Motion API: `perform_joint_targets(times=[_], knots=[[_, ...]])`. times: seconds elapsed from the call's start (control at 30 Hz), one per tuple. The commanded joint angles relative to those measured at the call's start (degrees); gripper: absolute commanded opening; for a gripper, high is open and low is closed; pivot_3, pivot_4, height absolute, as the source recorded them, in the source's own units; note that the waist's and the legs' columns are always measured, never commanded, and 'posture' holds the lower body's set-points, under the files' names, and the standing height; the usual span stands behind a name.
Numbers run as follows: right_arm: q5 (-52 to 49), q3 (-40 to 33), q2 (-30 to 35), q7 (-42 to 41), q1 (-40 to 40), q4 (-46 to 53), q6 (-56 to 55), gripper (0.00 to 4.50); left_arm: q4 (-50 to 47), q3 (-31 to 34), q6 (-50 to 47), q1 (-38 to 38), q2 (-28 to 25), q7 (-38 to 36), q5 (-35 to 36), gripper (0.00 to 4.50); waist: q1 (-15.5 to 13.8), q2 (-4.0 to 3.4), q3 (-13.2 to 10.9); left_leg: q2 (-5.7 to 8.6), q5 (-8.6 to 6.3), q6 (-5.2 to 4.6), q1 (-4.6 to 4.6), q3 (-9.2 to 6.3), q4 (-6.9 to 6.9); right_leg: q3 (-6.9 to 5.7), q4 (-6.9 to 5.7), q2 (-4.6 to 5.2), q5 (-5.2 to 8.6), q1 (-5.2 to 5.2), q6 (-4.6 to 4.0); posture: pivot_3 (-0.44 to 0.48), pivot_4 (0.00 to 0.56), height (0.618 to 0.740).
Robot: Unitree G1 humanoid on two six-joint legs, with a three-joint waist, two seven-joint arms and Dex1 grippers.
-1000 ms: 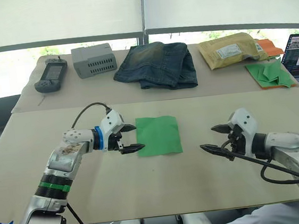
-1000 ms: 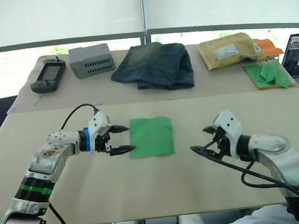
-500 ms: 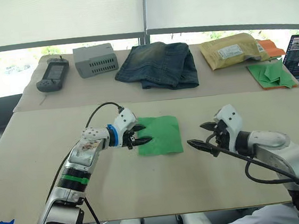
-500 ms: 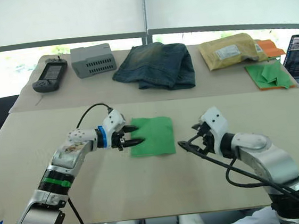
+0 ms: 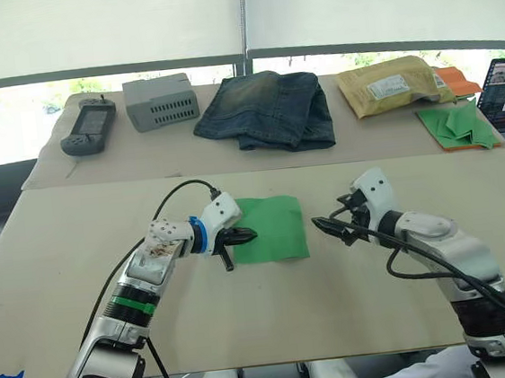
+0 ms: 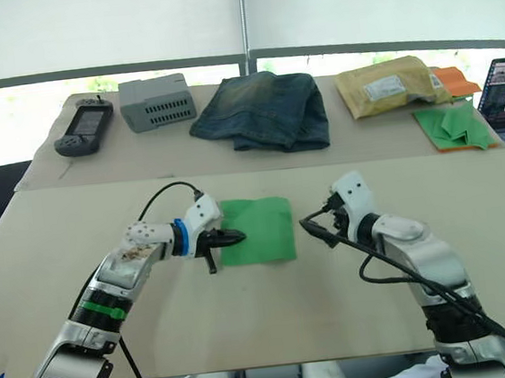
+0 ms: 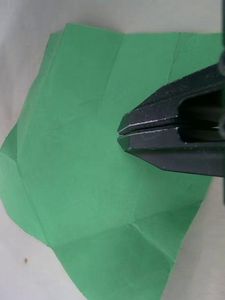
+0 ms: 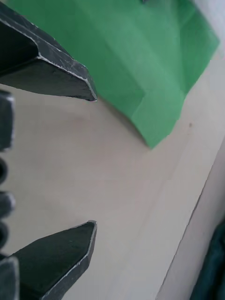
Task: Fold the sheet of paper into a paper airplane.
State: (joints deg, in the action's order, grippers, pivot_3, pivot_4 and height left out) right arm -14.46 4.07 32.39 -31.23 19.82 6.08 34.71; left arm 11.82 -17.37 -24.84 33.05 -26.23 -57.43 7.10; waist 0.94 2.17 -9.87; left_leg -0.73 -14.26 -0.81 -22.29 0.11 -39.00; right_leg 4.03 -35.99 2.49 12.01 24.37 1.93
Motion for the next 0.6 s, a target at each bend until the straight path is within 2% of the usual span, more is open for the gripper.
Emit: perform_joint_targets(times=[0.03,0.17,0.3,0.6], knots=[[2.76,0.44,0.79,-2.02,3.01,-3.34,-5.92,4.5,-0.57,-2.37,-1.37,-1.89,0.15,-0.01,-1.61,0.04,0.01,0.0,0.0,-0.01,0.0,0.0,0.01,0.0,0.0,0.0,-0.01,-0.01,0.0,0.0,0.0,0.0,0.15,0.728],[4.76,2.48,0.69,-5.01,4.79,-7.08,-8.88,4.5,-1.01,-2.78,-1.65,-2.65,0.45,0.87,-2.23,0.04,0.03,-0.02,0.02,-0.02,0.0,0.0,0.1,-0.01,0.0,0.0,-0.02,-0.01,0.0,-0.08,-0.01,0.0,0.15,0.728],[10.21,6.55,1.72,-7.66,8.35,-13.08,-15.36,3.34,-1.35,-2.83,-1.92,-3.34,0.66,1.69,-2.48,0.0,0.05,-0.05,0.04,0.0,0.0,0.0,0.1,0.0,-0.01,0.01,-0.01,0.0,-0.01,-0.09,-0.01,0.0,0.15,0.728],[12.74,8.9,2.82,-16.18,11.08,-18.26,-19.26,0.19,-1.65,-3.03,-1.87,-4.46,2.01,3.17,-2.25,0.0,-0.23,-0.09,0.1,0.01,0.0,0.0,0.14,-0.02,-0.01,-0.01,0.0,0.02,-0.12,-0.17,-0.18,0.0,0.15,0.728]])
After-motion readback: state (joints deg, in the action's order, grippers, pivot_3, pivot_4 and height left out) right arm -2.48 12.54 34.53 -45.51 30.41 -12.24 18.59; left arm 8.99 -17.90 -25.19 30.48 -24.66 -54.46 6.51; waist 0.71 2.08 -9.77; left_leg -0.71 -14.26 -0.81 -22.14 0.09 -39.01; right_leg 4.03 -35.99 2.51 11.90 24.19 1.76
